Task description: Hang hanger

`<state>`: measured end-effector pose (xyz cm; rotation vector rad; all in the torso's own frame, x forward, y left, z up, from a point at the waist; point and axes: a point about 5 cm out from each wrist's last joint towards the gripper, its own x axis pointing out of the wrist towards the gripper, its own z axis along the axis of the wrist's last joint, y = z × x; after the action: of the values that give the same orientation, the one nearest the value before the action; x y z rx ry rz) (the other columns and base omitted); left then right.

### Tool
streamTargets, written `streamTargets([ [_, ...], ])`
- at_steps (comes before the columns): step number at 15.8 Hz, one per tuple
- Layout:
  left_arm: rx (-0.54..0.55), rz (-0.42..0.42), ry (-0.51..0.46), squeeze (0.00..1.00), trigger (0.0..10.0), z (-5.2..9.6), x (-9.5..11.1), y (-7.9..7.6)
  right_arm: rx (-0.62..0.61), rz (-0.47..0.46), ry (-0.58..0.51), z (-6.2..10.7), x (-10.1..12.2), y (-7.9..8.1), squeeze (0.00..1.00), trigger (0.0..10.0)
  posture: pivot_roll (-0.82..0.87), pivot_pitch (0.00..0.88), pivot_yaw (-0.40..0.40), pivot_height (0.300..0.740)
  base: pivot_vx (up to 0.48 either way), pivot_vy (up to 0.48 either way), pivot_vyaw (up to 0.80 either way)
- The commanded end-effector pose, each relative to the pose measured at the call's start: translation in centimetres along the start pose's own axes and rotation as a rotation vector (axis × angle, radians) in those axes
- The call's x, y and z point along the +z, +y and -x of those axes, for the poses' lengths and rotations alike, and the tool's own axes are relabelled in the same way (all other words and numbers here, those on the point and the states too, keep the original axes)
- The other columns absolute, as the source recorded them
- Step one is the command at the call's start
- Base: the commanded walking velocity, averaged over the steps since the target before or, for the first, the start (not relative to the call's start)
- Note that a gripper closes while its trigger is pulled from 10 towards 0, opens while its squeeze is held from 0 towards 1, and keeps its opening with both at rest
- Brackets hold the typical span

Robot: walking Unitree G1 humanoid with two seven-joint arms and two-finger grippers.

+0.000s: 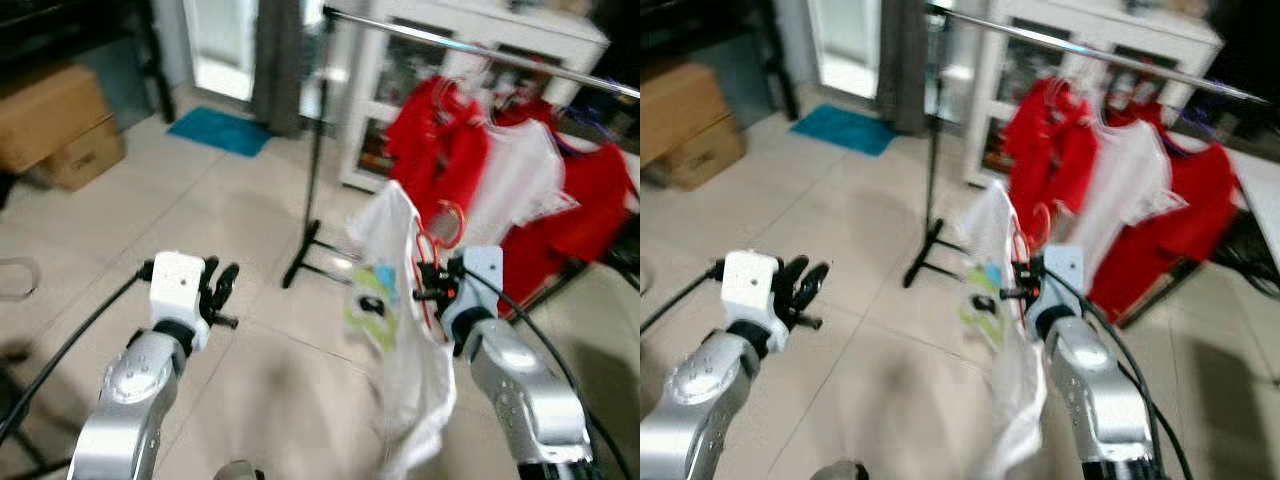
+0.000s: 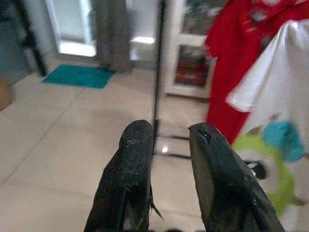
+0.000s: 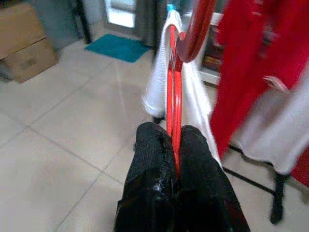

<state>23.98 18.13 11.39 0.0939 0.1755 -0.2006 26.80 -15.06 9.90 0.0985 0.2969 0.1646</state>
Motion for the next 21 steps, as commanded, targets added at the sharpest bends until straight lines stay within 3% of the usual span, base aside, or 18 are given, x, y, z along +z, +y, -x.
streamTargets([
  [1, -0.006, -0.017, -0.012, 0.0, 10.0, -0.07, 0.35, -0.42, 0.004, 0.022, -0.061, -0.19, 1.19, 0.37, 0.0, 10.0, 0.01, 0.0, -0.079, 0.74, 0.379, 0.0, 0.8],
  [7, -0.003, -0.018, -0.009, 0.0, 10.0, -0.24, 0.51, -0.42, -0.013, -0.02, -0.073, -0.39, 1.25, 0.55, 0.0, 10.0, 0.02, 0.0, -0.072, 0.74, 0.393, 0.0, 0.0],
  [11, -0.008, -0.027, -0.005, 0.0, 10.0, -0.31, 0.48, -0.44, -0.035, 0.082, -0.107, -0.79, 1.65, 1.07, 0.0, 10.0, 0.02, 0.0, -0.076, 0.74, 0.402, 0.0, 0.0],
  [13, -0.023, -0.034, -0.006, 0.0, 10.0, -0.28, 0.49, -0.7, -0.042, 0.038, -0.097, -0.83, 1.52, 0.81, 0.0, 10.0, 0.02, 0.0, -0.077, 0.74, 0.401, 0.0, 0.0],
  [14, -0.025, -0.035, -0.004, 0.0, 10.0, -0.25, 0.48, -0.76, -0.031, -0.03, -0.083, -0.75, 1.34, 0.59, 0.0, 10.0, 0.02, 0.0, -0.077, 0.74, 0.401, 0.0, 0.0],
  [21, -0.043, -0.047, -0.004, 0.0, 10.0, -0.43, 0.57, -0.87, -0.005, -0.047, -0.101, -0.76, 1.54, 0.95, 0.0, 10.0, 0.02, 0.0, -0.068, 0.74, 0.401, 0.0, 0.0],
])
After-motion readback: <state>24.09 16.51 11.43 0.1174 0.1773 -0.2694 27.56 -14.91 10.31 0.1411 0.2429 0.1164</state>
